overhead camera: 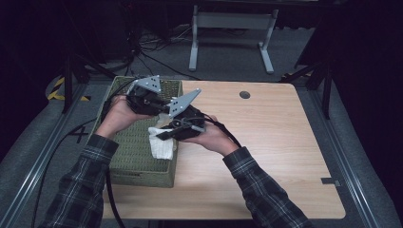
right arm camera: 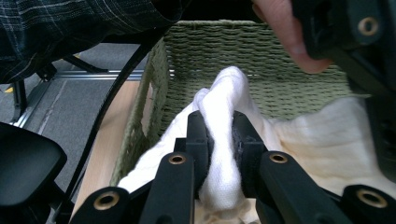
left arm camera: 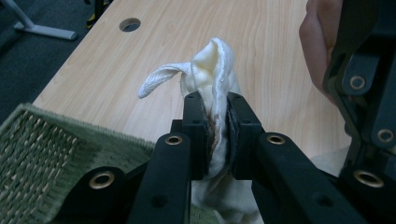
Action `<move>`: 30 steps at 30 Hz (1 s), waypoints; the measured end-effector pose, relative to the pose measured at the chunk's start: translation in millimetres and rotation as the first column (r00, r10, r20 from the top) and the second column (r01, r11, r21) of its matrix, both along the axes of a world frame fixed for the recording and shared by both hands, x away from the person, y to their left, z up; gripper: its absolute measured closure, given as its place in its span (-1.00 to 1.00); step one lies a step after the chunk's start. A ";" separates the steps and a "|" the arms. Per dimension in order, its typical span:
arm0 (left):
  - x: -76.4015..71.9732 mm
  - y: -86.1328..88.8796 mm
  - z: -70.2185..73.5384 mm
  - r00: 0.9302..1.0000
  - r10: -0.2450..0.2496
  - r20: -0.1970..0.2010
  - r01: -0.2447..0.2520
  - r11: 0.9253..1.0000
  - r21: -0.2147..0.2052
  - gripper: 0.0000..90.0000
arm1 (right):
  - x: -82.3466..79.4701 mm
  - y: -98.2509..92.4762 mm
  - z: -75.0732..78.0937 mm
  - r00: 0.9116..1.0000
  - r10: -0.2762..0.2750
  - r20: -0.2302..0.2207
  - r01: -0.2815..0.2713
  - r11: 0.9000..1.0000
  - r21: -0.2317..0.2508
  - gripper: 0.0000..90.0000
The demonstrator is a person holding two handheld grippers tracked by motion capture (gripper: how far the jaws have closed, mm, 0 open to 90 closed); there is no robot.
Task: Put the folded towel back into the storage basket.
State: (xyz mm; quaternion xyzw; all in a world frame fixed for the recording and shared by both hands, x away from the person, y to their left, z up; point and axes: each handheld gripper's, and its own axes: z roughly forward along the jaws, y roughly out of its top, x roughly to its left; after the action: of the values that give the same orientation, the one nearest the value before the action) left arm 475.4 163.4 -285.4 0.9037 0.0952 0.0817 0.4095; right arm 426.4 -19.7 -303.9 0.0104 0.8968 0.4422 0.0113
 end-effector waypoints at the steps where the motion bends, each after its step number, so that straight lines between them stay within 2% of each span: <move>1: -0.9 3.3 -2.0 1.000 0.007 -0.001 -0.007 1.000 -0.003 0.79 | -0.2 3.4 -2.5 1.000 0.003 0.000 -0.003 1.000 -0.003 0.80; 9: -2.8 16.6 -13.5 0.999 0.024 -0.021 -0.024 1.000 -0.006 0.79 | -0.5 26.3 -20.0 0.999 0.020 -0.027 -0.020 1.000 -0.012 0.80; 19: -4.2 18.9 -28.9 0.998 0.027 -0.053 -0.027 1.000 -0.006 0.79 | -4.3 30.5 -38.3 0.998 0.028 -0.048 -0.029 0.999 -0.037 0.78; 24: -1.2 18.9 -33.3 0.998 0.031 -0.060 -0.031 1.000 -0.002 0.79 | -2.7 28.4 -45.4 0.999 0.008 -0.053 -0.011 0.999 -0.048 0.35; 27: 0.6 18.2 -34.0 0.998 0.038 -0.059 -0.038 0.999 0.002 0.79 | -0.8 24.2 -41.4 0.999 -0.010 -0.037 0.009 0.999 -0.031 0.22; 30: 2.3 18.4 -34.7 0.996 0.059 -0.065 -0.059 0.998 0.004 0.79 | 0.1 20.0 -37.9 0.999 -0.018 -0.035 0.017 1.000 -0.026 0.19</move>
State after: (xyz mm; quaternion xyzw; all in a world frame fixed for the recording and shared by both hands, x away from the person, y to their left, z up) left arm 477.6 181.7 -320.1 0.9030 0.1350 0.0645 0.4027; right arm 426.5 0.3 -341.9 0.0259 0.9023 0.4303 -0.0006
